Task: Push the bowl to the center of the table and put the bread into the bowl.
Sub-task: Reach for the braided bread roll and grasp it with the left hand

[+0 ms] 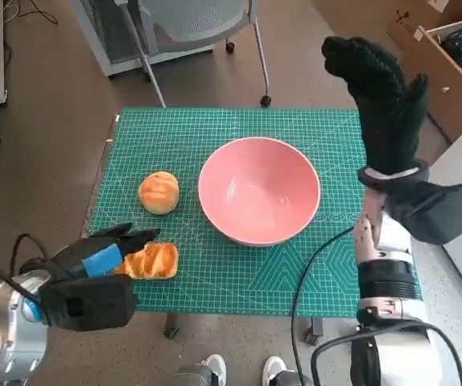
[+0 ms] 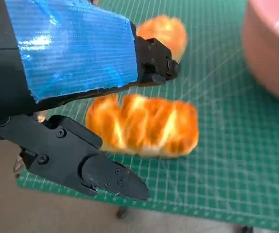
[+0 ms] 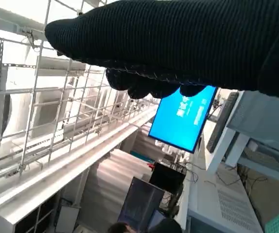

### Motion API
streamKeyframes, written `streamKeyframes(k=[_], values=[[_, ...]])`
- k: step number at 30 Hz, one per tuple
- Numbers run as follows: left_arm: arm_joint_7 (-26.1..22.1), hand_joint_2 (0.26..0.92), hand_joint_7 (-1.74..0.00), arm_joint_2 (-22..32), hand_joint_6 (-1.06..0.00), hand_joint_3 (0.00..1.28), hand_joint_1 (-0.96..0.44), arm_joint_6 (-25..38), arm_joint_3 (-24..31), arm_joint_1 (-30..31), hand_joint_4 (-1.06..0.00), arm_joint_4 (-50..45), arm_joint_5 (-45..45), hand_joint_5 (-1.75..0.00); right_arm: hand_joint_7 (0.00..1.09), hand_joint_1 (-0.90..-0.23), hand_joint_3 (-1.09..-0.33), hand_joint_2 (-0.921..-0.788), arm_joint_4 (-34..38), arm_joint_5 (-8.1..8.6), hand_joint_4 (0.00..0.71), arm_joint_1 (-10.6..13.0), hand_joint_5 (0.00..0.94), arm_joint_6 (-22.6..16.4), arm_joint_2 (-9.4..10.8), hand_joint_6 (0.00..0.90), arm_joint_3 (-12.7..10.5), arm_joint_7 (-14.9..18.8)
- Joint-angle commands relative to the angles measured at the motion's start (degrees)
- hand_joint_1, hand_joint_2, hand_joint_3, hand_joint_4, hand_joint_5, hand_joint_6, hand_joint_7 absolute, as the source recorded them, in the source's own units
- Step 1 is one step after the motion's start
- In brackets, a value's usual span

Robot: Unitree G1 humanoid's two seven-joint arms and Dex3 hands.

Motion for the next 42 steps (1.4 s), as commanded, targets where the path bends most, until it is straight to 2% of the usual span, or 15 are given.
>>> streamKeyframes(k=[1, 12, 20, 26, 31, 32, 33, 34, 37, 42], values=[[0.8, 0.765, 0.0, 0.4, -0.23, 0.0, -0.4, -2.0, -1.9, -1.0, -0.06, 2.4, 2.3, 0.0, 0.25, -0.663, -0.715, -0.921, 0.0, 0.36, 0.213, 0.5, 0.005, 1.0, 0.5, 0.216, 0.0, 0.3], [5.9, 0.765, -0.01, -1.3, -0.26, 0.0, -0.39, -6.3, -5.3, -2.0, -0.08, 9.1, 7.1, -0.01, 0.24, -0.666, -0.703, -0.921, -0.6, 0.54, 0.215, 0.7, 0.004, 1.5, 0.5, 0.223, -0.2, 0.2], [13.3, 0.762, -0.03, -3.3, -0.35, 0.0, -0.31, -10.1, -6.7, -1.8, -0.18, 13.2, 11.1, -0.02, 0.23, -0.669, -0.694, -0.921, -0.9, 0.87, 0.216, 0.9, 0.003, 1.9, 0.5, 0.228, -0.4, 0.6], [21.2, 0.798, -0.03, -4.5, -0.5, 0.01, -0.13, -15.2, -6.9, -1.5, -0.41, 17.6, 13.1, -0.03, 0.23, -0.669, -0.694, -0.921, -1.9, 1.3, 0.217, 1.3, 0.003, 2.5, 0.7, 0.231, -0.1, 0.7], [27.1, 0.868, -0.08, -3.6, -0.75, 0.02, 0.01, -20.5, -7.2, -1.3, -0.71, 20.3, 15.3, -0.06, 0.22, -0.669, -0.693, -0.921, -2.4, 1.92, 0.218, 1.5, 0.003, 3.0, 0.8, 0.234, -0.1, 1.2], [27.9, 0.879, -0.28, -3.3, -0.75, 0.02, 0.0, -21.5, -7.1, -1.2, -0.71, 20.5, 15.7, -0.27, 0.22, -0.669, -0.693, -0.921, -2.4, 2.05, 0.218, 1.5, 0.003, 3.1, 0.8, 0.234, -0.1, 1.3], [28.7, 0.894, -0.6, -2.9, -0.72, 0.04, 0.0, -22.8, -6.9, -1.0, -0.68, 20.3, 15.8, -0.6, 0.22, -0.669, -0.693, -0.921, -2.4, 2.18, 0.219, 1.6, 0.003, 3.2, 0.8, 0.235, -0.1, 1.4], [29.1, 0.904, -0.78, -2.6, -0.71, 0.04, 0.0, -23.6, -6.7, -0.8, -0.67, 20.2, 15.8, -0.81, 0.22, -0.669, -0.693, -0.921, -2.5, 2.25, 0.219, 1.6, 0.003, 3.3, 0.8, 0.235, -0.1, 1.5], [29.3, 0.915, -0.97, -1.8, -0.71, 0.04, 0.0, -25.8, -5.4, -0.1, -0.66, 18.6, 15.1, -1.08, 0.22, -0.669, -0.692, -0.921, -2.5, 2.39, 0.22, 1.6, 0.003, 3.4, 0.9, 0.237, -0.2, 1.7], [28.9, 0.919, -0.96, -0.4, -0.75, 0.03, 0.0, -29.5, -2.2, 1.5, -0.65, 14.3, 12.7, -1.24, 0.21, -0.668, -0.692, -0.921, -2.5, 2.61, 0.223, 1.6, 0.004, 3.6, 1.1, 0.239, -0.4, 2.0]])
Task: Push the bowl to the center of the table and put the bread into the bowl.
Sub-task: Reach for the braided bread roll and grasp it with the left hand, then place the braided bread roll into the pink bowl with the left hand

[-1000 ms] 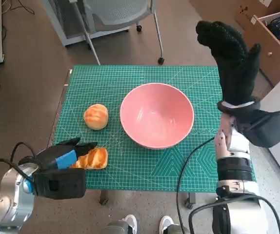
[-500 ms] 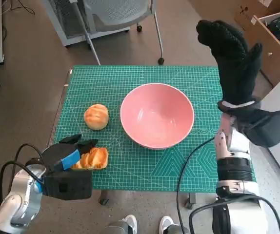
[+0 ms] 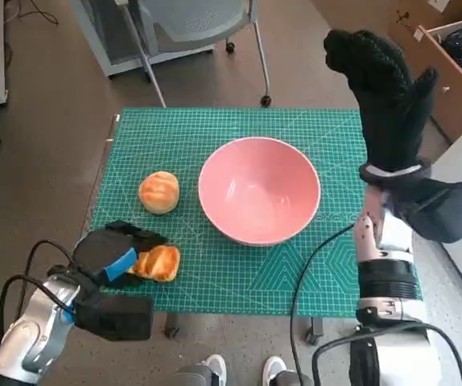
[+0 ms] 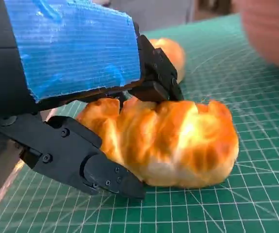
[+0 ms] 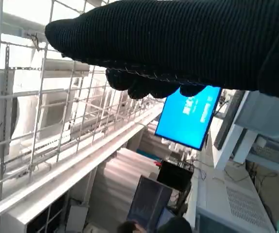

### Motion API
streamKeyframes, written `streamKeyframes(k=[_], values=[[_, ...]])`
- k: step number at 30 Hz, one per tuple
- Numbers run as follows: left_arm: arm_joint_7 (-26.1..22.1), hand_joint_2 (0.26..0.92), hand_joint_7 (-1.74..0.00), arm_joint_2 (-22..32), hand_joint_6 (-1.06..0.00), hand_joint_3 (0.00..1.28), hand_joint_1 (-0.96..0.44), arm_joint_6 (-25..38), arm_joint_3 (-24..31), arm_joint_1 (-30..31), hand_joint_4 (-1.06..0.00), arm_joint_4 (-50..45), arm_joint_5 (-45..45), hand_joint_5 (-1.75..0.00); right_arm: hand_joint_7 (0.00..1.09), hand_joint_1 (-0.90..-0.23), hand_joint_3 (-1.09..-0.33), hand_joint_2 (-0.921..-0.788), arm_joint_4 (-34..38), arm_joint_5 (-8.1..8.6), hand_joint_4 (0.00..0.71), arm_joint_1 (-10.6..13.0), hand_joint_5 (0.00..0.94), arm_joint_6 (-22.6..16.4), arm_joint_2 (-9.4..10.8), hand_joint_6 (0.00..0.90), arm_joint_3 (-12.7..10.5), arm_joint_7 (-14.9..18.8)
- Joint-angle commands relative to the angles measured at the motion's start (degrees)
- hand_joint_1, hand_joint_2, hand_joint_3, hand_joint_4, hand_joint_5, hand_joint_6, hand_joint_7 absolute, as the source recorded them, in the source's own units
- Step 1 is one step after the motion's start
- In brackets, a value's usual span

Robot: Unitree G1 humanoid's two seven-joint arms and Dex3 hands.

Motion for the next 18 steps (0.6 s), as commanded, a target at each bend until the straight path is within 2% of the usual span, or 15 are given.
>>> streamKeyframes(k=[1, 3, 8, 14, 18], values=[[-0.2, 0.92, -0.96, 2.0, -0.75, 0.03, 0.0, -4.0, 3.7, 2.0, -0.65, -4.6, -2.8, -1.25, 0.21, -0.668, -0.692, -0.921, 0.1, 0.73, 0.223, 1.5, 0.004, 1.3, 0.4, 0.239, -0.2, 0.8], [-0.2, 0.919, -0.96, 2.4, -0.77, 0.03, 0.0, -5.8, 5.6, 2.3, -0.64, -6.8, -4.5, -1.26, 0.21, -0.668, -0.692, -0.921, 0.1, 0.78, 0.224, 1.5, 0.004, 1.4, 0.4, 0.24, -0.2, 0.9], [0.2, 0.911, -1.02, 2.8, -0.79, 0.02, 0.0, -10.6, 9.9, 1.2, -0.68, -10.2, -8.3, -1.15, 0.21, -0.665, -0.692, -0.921, 0.2, 0.92, 0.225, 1.4, 0.004, 1.5, 0.5, 0.242, -0.4, 1.2], [2.1, 0.885, -0.99, 2.0, -0.84, 0.0, 0.0, -17.1, 13.4, -4.9, -0.78, -9.1, -12.1, -1.02, 0.2, -0.667, -0.691, -0.921, 1.2, 0.96, 0.226, 1.2, 0.004, 1.3, 0.8, 0.246, -0.6, 1.6], [4.3, 0.878, -0.99, 1.0, -0.84, 0.0, 0.0, -21.2, 13.7, -11.7, -0.82, -5.3, -12.7, -0.97, 0.2, -0.671, -0.69, -0.921, 1.7, 1.14, 0.227, 1.1, 0.003, 1.3, 1.0, 0.248, -0.7, 2.1]])
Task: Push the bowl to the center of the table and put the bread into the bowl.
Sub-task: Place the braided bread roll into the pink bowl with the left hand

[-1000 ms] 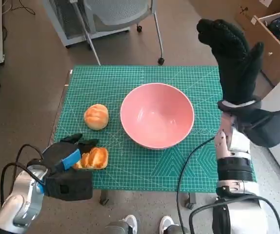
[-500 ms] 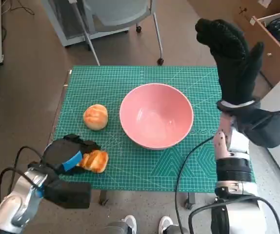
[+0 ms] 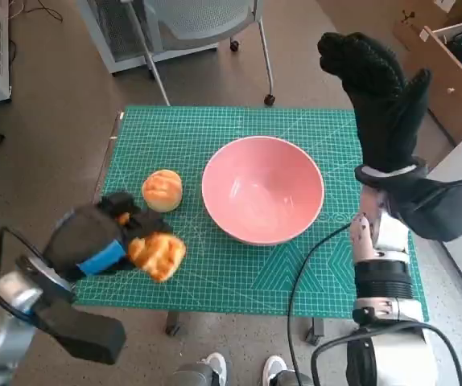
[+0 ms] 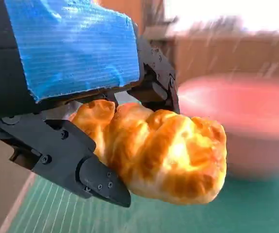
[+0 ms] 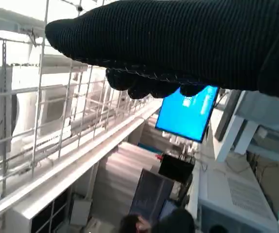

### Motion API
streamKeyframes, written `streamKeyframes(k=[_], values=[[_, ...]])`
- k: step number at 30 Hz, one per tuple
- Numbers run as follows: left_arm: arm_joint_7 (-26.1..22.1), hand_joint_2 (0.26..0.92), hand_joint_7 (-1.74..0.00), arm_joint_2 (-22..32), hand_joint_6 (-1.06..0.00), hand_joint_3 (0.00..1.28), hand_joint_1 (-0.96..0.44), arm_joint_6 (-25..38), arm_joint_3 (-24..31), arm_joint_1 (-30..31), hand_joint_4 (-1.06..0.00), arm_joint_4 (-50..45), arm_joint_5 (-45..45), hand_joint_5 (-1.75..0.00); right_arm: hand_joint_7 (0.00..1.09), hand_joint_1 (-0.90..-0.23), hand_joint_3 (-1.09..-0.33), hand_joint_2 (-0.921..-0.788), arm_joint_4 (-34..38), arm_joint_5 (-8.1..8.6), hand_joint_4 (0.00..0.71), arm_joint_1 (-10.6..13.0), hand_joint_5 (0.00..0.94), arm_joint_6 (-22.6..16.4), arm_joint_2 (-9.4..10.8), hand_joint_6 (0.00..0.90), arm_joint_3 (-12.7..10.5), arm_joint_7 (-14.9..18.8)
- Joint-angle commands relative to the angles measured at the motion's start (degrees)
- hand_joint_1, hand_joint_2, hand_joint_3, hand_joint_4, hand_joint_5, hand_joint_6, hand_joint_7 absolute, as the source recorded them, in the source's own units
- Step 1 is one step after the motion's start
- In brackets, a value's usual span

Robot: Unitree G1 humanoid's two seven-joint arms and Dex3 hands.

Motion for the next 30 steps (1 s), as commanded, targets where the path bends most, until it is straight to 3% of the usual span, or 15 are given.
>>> streamKeyframes(k=[1, 8, 15, 21, 30], values=[[2.8, 0.877, -1.0, -1.2, -0.83, 0.0, 0.0, -4.2, 0.7, -8.0, -0.82, 3.7, -1.0, -0.96, 0.2, -0.671, -0.69, -0.921, 1.4, 0.81, 0.227, 0.9, 0.003, 0.5, 0.4, 0.249, -0.4, 1.0], [4.0, 0.875, -1.01, -3.7, -0.84, 0.0, 0.0, -6.4, -1.4, -20.5, -0.82, 9.4, 0.2, -0.94, 0.19, -0.676, -0.69, -0.921, 1.9, 0.96, 0.227, 1.0, 0.003, 0.2, 0.4, 0.252, -0.6, 1.7], [0.2, 0.86, -0.94, -9.1, -0.9, 0.0, 0.0, -2.4, -6.5, -31.8, -0.84, 13.1, 1.0, -0.92, 0.19, -0.684, -0.689, -0.921, 1.5, 0.86, 0.228, 1.5, 0.002, 0.1, 0.2, 0.256, -0.6, 2.0], [-1.4, 0.902, -1.05, -14.5, -0.79, 0.01, 0.0, -3.4, -12.1, -39.5, -0.72, 22.0, 1.5, -1.06, 0.18, -0.691, -0.687, -0.921, 1.0, 0.83, 0.229, 2.1, 0.002, 0.3, -0.2, 0.259, -0.8, 2.1], [1.6, 0.92, -1.18, -21.2, -0.67, 0.09, 0.0, -9.7, -19.3, -49.7, -0.6, 40.6, 5.1, -1.2, 0.17, -0.691, -0.688, -0.921, -0.2, -0.27, 0.229, 3.3, 0.002, -0.5, -0.8, 0.261, -0.7, 1.5]])
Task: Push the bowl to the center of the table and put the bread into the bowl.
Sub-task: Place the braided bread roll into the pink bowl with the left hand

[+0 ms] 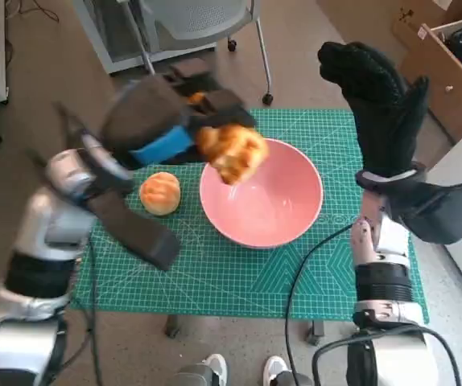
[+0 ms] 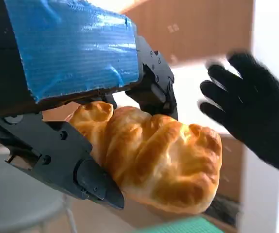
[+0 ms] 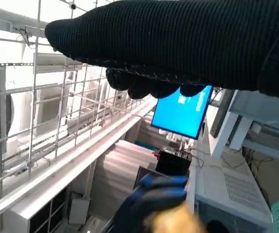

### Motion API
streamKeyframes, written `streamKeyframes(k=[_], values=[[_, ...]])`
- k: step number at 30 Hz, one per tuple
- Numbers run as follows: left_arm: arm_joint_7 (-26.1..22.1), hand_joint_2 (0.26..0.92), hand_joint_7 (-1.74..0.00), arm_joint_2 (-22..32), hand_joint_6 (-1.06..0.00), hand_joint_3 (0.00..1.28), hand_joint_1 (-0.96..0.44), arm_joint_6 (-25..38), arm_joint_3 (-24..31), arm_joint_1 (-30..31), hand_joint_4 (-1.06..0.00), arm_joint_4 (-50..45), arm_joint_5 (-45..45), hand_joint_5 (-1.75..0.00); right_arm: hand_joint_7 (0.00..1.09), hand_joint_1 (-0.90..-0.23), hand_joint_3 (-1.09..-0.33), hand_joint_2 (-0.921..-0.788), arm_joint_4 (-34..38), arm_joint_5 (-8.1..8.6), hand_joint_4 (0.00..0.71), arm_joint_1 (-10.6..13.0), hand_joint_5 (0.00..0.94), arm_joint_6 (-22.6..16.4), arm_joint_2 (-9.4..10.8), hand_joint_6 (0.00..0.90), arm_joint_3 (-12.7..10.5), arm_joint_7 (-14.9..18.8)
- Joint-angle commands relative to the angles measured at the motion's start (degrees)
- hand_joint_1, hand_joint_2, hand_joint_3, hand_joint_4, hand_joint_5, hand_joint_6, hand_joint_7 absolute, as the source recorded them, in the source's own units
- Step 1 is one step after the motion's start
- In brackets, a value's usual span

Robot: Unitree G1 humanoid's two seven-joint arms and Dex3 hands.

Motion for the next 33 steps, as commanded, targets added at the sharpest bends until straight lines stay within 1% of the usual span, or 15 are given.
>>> streamKeyframes(k=[1, 6, 12, 15, 16, 17, 18, 20, 21, 22, 23, 24, 26, 30, 33], values=[[2.8, 0.92, -1.19, -3.3, -0.66, 0.09, 0.0, -4.1, -3.4, -6.3, -0.59, 10.7, 2.1, -1.2, 0.17, -0.689, -0.688, -0.921, -0.5, -0.81, 0.228, 2.1, 0.001, -0.4, -0.7, 0.261, 0.0, -0.3], [4.2, 0.92, -1.24, -6.3, -0.62, 0.13, 0.0, -6.8, -5.9, -10.3, -0.56, 21.1, 3.1, -1.24, 0.17, -0.678, -0.693, -0.921, -2.0, -1.13, 0.227, 3.2, 0.001, -0.5, -1.3, 0.261, -0.1, -0.7], [5.1, 0.921, -1.26, -8.0, -0.6, 0.14, 0.0, -7.0, -8.0, -12.4, -0.54, 27.6, 4.2, -1.25, 0.16, -0.669, -0.702, -0.921, -4.7, -2.28, 0.224, 5.0, 0.0, -0.4, -1.8, 0.26, -0.1, -2.4], [4.9, 0.921, -1.31, -8.4, -0.57, 0.19, 0.0, -6.7, -8.5, -12.9, -0.48, 29.3, 4.4, -1.3, 0.16, -0.668, -0.713, -0.921, -5.7, -2.43, 0.217, 5.6, 0.0, -0.2, -2.1, 0.26, 0.1, -3.1], [4.8, 0.921, -1.35, -8.5, -0.53, 0.22, 0.0, -6.6, -8.7, -13.0, -0.43, 29.6, 4.5, -1.35, 0.16, -0.667, -0.718, -0.921, -5.9, -2.45, 0.216, 5.8, 0.0, -0.1, -2.1, 0.26, 0.1, -3.2], [4.1, 0.921, -1.36, -8.6, -0.52, 0.24, 0.0, -5.8, -8.9, -13.0, -0.41, 29.8, 4.6, -1.37, 0.16, -0.667, -0.72, -0.921, -6.3, -2.4, 0.216, 6.0, 0.0, 0.1, -2.2, 0.26, 0.1, -3.5], [3.6, 0.889, -1.13, -8.6, -0.44, 0.22, -0.03, -5.2, -9.1, -13.0, -0.35, 29.9, 4.6, -1.1, 0.16, -0.666, -0.725, -0.921, -6.6, -2.36, 0.213, 6.2, 0.0, 0.3, -2.3, 0.259, 0.2, -3.6], [2.2, 0.88, -0.72, -8.6, -0.38, 0.12, -0.09, -3.4, -9.3, -12.9, -0.32, 29.8, 4.5, -0.61, 0.16, -0.664, -0.732, -0.921, -7.5, -2.22, 0.208, 6.6, 0.0, 0.7, -2.4, 0.258, 0.2, -4.0], [1.4, 0.879, -0.64, -8.5, -0.37, 0.1, -0.11, -2.6, -9.4, -12.8, -0.32, 29.6, 4.4, -0.51, 0.16, -0.663, -0.734, -0.921, -7.7, -2.15, 0.206, 6.7, 0.0, 0.9, -2.4, 0.258, 0.2, -4.2], [0.9, 0.868, -0.51, -8.4, -0.33, 0.06, -0.14, -1.9, -9.5, -12.7, -0.28, 29.4, 4.4, -0.34, 0.16, -0.662, -0.736, -0.921, -7.9, -2.11, 0.204, 6.8, 0.0, 1.1, -2.4, 0.257, 0.2, -4.3], [0.2, 0.864, -0.47, -8.3, -0.32, 0.05, -0.16, -1.1, -9.5, -12.6, -0.26, 29.0, 4.3, -0.28, 0.16, -0.662, -0.736, -0.921, -8.2, -2.14, 0.203, 7.0, 0.0, 1.2, -2.4, 0.257, 0.2, -4.5], [-0.4, 0.852, -0.39, -8.2, -0.28, 0.03, -0.19, -0.5, -9.5, -12.5, -0.22, 28.7, 4.2, -0.18, 0.16, -0.661, -0.738, -0.921, -8.5, -2.17, 0.201, 7.1, 0.0, 1.4, -2.4, 0.257, 0.3, -4.7], [-1.3, 0.836, -0.3, -7.9, -0.23, 0.02, -0.25, 0.7, -9.7, -12.4, -0.15, 27.9, 4.5, -0.07, 0.16, -0.66, -0.739, -0.921, -9.0, -2.23, 0.198, 7.4, 0.0, 1.8, -2.4, 0.256, 0.4, -5.0], [-1.7, 0.825, -0.23, -7.1, -0.17, 0.01, -0.34, 2.1, -10.2, -12.0, -0.07, 26.6, 5.4, -0.02, 0.16, -0.659, -0.741, -0.921, -10.1, -2.27, 0.196, 7.7, 0.0, 2.4, -2.3, 0.255, 0.6, -5.6], [-0.4, 0.828, -0.2, -6.1, -0.13, 0.01, -0.42, 1.6, -10.4, -11.5, -0.03, 25.9, 6.1, -0.01, 0.16, -0.657, -0.743, -0.921, -10.5, -2.44, 0.196, 7.8, 0.001, 2.5, -2.2, 0.254, 0.9, -6.0]])
